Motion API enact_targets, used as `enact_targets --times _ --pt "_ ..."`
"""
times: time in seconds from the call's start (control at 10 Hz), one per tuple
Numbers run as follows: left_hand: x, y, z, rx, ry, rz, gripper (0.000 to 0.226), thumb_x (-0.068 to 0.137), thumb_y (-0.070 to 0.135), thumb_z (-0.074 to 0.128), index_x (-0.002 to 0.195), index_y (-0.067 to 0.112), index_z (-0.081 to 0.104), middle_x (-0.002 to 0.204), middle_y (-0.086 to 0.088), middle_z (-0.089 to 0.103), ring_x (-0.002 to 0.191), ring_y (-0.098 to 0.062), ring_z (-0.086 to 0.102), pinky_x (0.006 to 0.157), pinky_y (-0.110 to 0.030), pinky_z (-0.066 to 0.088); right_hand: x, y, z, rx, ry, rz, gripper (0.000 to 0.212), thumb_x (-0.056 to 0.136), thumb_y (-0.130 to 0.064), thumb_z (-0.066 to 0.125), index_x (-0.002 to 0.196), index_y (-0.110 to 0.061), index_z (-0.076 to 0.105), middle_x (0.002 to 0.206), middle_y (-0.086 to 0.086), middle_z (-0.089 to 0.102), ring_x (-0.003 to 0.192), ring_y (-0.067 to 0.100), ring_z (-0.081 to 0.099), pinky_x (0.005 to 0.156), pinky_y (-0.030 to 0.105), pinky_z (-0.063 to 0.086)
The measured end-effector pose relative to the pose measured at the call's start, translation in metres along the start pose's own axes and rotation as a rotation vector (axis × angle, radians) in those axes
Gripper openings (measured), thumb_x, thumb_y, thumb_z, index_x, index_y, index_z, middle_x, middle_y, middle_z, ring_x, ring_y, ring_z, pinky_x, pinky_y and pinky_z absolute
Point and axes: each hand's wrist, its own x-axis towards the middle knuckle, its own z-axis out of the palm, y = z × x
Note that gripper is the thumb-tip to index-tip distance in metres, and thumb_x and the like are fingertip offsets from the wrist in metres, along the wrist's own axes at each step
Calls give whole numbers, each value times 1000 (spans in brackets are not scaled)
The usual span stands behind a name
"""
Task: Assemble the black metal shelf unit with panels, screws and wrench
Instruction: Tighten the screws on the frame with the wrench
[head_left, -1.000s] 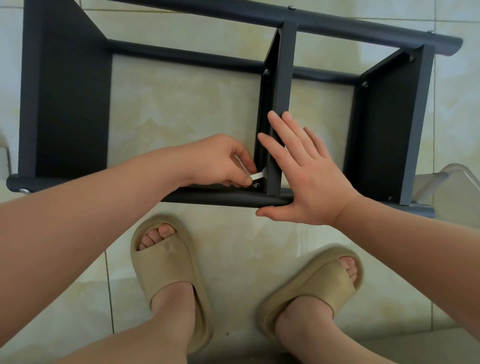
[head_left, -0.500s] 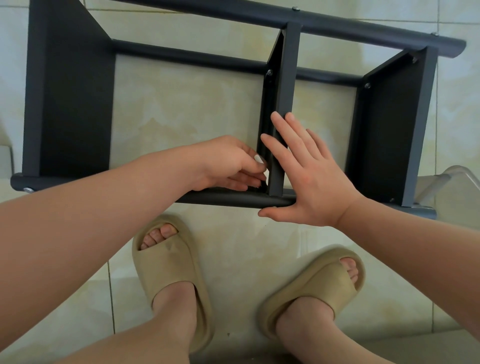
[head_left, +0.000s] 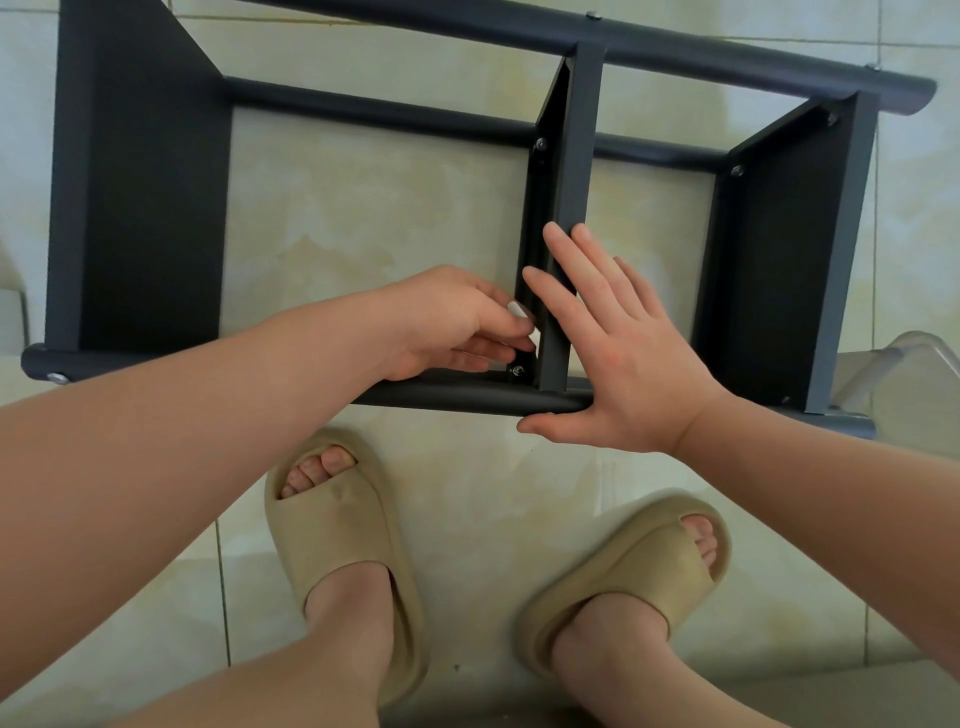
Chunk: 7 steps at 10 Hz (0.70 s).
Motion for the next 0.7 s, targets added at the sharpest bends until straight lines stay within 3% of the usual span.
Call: enact_targets --times 0.5,0.7 --pt "1 1 1 -85 -78 -106 8 96 20 61 89 17 61 89 0 76 94 -15 70 79 -28 50 0 -1 -1 5 -1 2 113 78 -84 52 158 -9 27 169 13 4 157 29 -3 121 59 19" --pt "3 0 0 -61 -91 -87 7 97 19 60 91 17 58 85 1 75 86 -13 70 75 -27 50 0 0 0 4 -1 -1 113 79 -84 53 158 -9 27 169 13 4 157 29 -4 121 59 19"
